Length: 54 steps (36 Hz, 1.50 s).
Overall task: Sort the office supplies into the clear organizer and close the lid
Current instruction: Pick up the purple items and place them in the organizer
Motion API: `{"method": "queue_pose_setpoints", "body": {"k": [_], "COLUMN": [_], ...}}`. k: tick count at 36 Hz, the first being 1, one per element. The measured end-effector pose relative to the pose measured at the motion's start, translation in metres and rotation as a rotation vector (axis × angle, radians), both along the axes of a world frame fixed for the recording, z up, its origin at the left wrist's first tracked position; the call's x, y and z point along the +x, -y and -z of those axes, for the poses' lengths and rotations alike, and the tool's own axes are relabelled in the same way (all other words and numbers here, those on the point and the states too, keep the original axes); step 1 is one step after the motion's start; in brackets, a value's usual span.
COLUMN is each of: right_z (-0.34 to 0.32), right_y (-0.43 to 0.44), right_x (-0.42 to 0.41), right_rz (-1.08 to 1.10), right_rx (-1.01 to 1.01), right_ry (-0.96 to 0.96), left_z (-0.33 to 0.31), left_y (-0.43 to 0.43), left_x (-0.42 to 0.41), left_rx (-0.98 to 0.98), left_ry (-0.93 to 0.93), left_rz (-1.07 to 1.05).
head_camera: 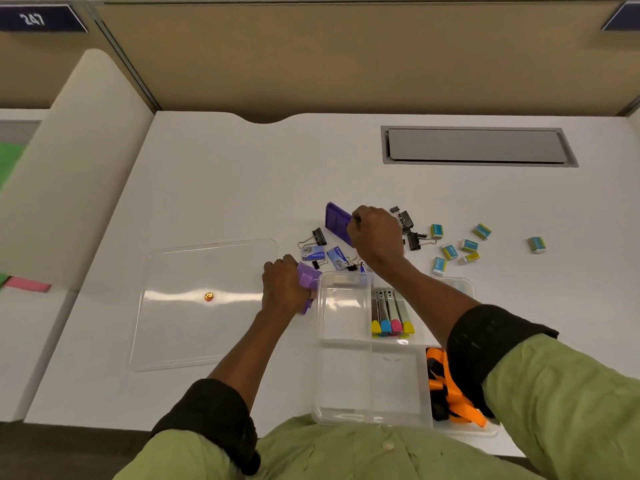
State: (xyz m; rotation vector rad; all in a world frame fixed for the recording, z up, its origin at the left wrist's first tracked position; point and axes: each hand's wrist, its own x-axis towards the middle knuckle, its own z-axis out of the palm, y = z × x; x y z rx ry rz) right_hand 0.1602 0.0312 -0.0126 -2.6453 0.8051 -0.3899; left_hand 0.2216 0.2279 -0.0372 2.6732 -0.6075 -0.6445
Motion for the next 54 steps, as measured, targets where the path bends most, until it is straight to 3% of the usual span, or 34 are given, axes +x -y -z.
{"method": "queue_pose_setpoints", "body": {"k": [9, 13, 18, 25, 28, 31, 35, 46, 54], "right_z": [-0.027, -0.043, -0.057, -0.053, -0.051, -0.043, -0.03, -0.007, -0.004], "right_y": [-0.008, -0.019, -0.029, -0.069, -0.098, -0.125, -0.141, -0.112, -0.111], "right_x": [-0.07, -0.102, -0.126, -0.118, -0.109, -0.102, -0.098, -0.11, -0.103], "right_rz": [0.241, 0.24, 0.138, -0.252, -0.32, -0.386, -0.403, -0.402, -0.527], "right_rx": [0.701, 0.817, 0.653, -0.097, -0.263, -0.278, -0.243, -0.159, -0.102], "right_ry": [0.321, 0.311, 0.181, -0.044, -0.272, -0.463, -0.548, -0.417, -0.445], "left_z": [-0.001, -0.012, -0.029, -0.046, -0.047, -0.048, -0.047, -0.047, -0.048], "left_y": [-0.005, -0.016, -0.038, -0.066, -0.07, -0.071, -0.073, -0.084, -0.076], "left_x": [-0.006, -0.008, -0.013, -0.033, -0.042, -0.05, -0.057, -0.067, -0.07], "left_rx": [-0.199, -0.296, -0.414, -0.476, -0.499, -0.494, -0.493, -0.509, -0.507], "left_ry": [-0.045, -0.094, -0.159, -0.22, -0.234, -0.228, -0.224, -0.24, -0.246], "left_rz": [-0.139, -0.242, -0.378, -0.435, -0.433, -0.431, -0.436, -0.428, -0.408]}}
